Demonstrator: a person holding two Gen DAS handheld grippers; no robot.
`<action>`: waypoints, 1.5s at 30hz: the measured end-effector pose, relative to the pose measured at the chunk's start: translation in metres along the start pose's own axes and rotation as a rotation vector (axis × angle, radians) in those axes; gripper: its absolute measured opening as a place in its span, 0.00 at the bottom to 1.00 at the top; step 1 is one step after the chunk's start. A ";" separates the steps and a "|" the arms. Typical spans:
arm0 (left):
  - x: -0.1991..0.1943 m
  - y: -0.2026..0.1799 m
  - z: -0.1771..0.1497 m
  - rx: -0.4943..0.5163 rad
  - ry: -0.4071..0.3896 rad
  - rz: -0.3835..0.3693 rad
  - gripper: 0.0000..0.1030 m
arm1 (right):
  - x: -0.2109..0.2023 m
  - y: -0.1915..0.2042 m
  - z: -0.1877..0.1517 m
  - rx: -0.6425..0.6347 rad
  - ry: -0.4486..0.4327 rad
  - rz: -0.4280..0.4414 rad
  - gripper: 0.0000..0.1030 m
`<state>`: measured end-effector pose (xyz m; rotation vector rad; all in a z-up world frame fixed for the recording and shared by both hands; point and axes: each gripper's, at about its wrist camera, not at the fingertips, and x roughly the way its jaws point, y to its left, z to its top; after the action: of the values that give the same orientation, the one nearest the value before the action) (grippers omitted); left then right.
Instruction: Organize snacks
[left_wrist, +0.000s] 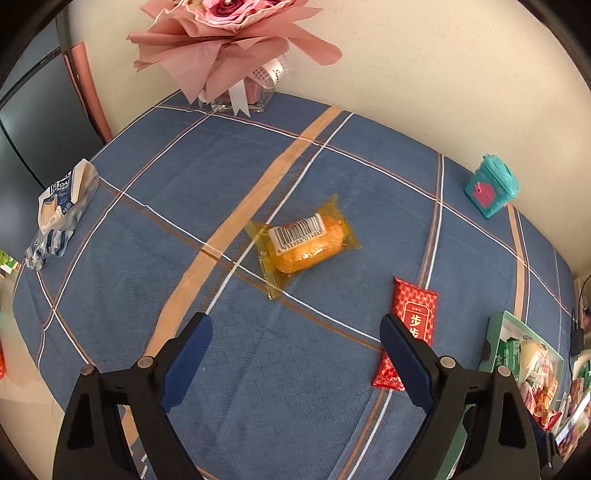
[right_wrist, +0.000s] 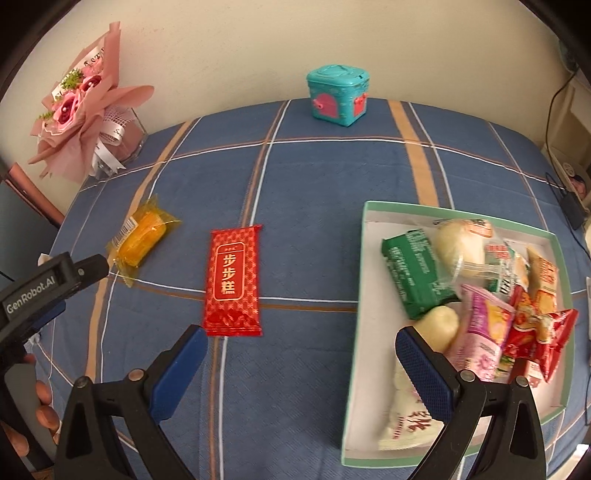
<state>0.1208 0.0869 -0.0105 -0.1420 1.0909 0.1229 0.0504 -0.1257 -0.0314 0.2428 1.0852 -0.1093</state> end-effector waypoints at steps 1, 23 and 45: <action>0.001 0.001 0.000 0.001 0.004 -0.001 0.90 | 0.003 0.001 0.001 0.006 0.004 0.005 1.00; 0.063 0.002 0.039 0.205 0.025 0.088 0.90 | 0.087 0.039 0.021 -0.006 0.106 0.031 1.00; 0.104 -0.011 0.054 0.309 0.017 0.059 0.90 | 0.119 0.070 0.032 -0.077 0.111 -0.041 1.00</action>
<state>0.2174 0.0887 -0.0782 0.1666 1.1179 0.0056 0.1478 -0.0627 -0.1128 0.1588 1.2028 -0.0916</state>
